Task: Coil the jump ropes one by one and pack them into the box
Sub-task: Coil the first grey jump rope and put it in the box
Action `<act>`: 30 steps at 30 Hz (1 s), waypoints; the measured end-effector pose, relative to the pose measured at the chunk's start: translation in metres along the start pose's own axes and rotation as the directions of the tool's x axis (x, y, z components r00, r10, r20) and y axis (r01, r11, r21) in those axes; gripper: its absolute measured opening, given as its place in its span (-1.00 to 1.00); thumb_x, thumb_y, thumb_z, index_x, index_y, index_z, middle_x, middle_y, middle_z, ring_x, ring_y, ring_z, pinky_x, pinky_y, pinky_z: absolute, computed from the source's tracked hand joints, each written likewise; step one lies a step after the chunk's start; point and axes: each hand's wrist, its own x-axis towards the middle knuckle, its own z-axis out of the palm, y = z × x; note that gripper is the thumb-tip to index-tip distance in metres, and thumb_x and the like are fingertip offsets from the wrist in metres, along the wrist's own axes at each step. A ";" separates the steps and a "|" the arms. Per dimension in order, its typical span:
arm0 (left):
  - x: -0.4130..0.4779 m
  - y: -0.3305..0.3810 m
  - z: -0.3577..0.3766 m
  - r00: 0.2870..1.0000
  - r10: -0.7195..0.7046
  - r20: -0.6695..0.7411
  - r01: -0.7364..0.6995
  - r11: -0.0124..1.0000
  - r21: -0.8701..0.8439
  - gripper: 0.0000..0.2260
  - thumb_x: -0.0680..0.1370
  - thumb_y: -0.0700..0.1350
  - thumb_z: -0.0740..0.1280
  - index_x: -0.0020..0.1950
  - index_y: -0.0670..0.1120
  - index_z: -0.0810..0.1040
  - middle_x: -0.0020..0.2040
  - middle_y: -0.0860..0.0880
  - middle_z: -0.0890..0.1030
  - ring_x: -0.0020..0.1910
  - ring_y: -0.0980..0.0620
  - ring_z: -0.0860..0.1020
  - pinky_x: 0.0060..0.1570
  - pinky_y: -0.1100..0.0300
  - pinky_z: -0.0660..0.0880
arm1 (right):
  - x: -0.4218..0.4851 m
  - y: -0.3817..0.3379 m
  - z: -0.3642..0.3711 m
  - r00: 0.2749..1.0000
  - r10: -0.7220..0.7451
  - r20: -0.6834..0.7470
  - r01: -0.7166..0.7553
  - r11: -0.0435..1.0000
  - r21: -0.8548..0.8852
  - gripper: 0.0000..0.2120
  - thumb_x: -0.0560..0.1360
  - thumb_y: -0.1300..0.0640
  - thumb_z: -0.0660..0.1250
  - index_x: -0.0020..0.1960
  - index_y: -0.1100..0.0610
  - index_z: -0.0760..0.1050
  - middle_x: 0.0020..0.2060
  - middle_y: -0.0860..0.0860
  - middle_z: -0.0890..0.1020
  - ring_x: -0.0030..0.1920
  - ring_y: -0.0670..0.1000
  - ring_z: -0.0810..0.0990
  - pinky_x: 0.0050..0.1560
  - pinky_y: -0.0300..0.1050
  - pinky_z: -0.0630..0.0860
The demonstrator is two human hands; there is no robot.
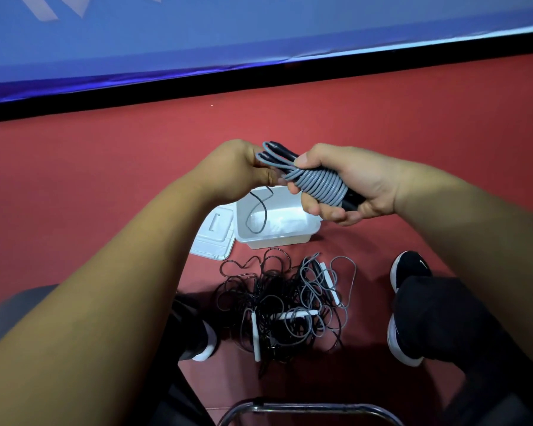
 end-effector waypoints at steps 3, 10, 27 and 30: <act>-0.002 0.000 -0.003 0.999 0.040 0.016 -0.042 0.994 0.102 -0.83 0.54 -0.09 0.53 -0.17 0.19 0.69 -0.28 0.20 0.67 -0.28 0.33 0.51 -0.17 0.30 0.48 | -0.003 0.002 -0.001 0.997 0.027 0.068 -0.024 0.999 -0.048 -0.62 0.61 -0.09 0.20 0.04 0.21 0.59 -0.27 0.22 0.64 -0.59 0.00 0.40 -0.55 -0.33 0.26; -0.001 0.008 0.000 1.000 0.028 0.012 -0.030 0.989 0.143 -0.86 0.49 -0.23 0.48 -0.10 0.00 0.75 -0.18 0.08 0.74 -0.16 0.12 0.68 -0.06 0.22 0.57 | -0.015 -0.004 0.009 0.954 0.253 0.162 -0.191 0.927 -0.323 -0.52 0.69 -0.07 0.10 0.01 0.16 0.72 -0.42 0.06 0.68 -0.64 -0.09 0.37 -0.55 -0.31 0.19; 0.006 0.006 0.001 0.965 0.215 -0.149 -0.129 0.887 0.444 -0.76 0.50 -0.21 0.54 0.11 0.04 0.76 -0.08 0.05 0.68 -0.17 0.13 0.59 -0.10 0.34 0.45 | 0.023 0.012 -0.004 0.927 0.109 -0.358 -0.130 0.991 -0.033 -0.54 0.68 -0.25 0.28 0.30 0.13 0.51 -0.09 0.09 0.77 -0.27 -0.01 0.71 -0.33 -0.12 0.65; 0.006 0.007 0.006 0.987 0.082 -0.137 -0.027 0.931 0.364 -0.76 0.49 -0.24 0.56 0.12 -0.02 0.73 -0.11 0.06 0.71 -0.25 0.27 0.60 -0.16 0.40 0.49 | 0.027 0.013 -0.004 0.900 0.079 -0.429 -0.105 0.994 -0.036 -0.57 0.68 -0.26 0.28 0.24 0.10 0.55 -0.09 0.03 0.77 -0.22 -0.05 0.69 -0.31 -0.10 0.64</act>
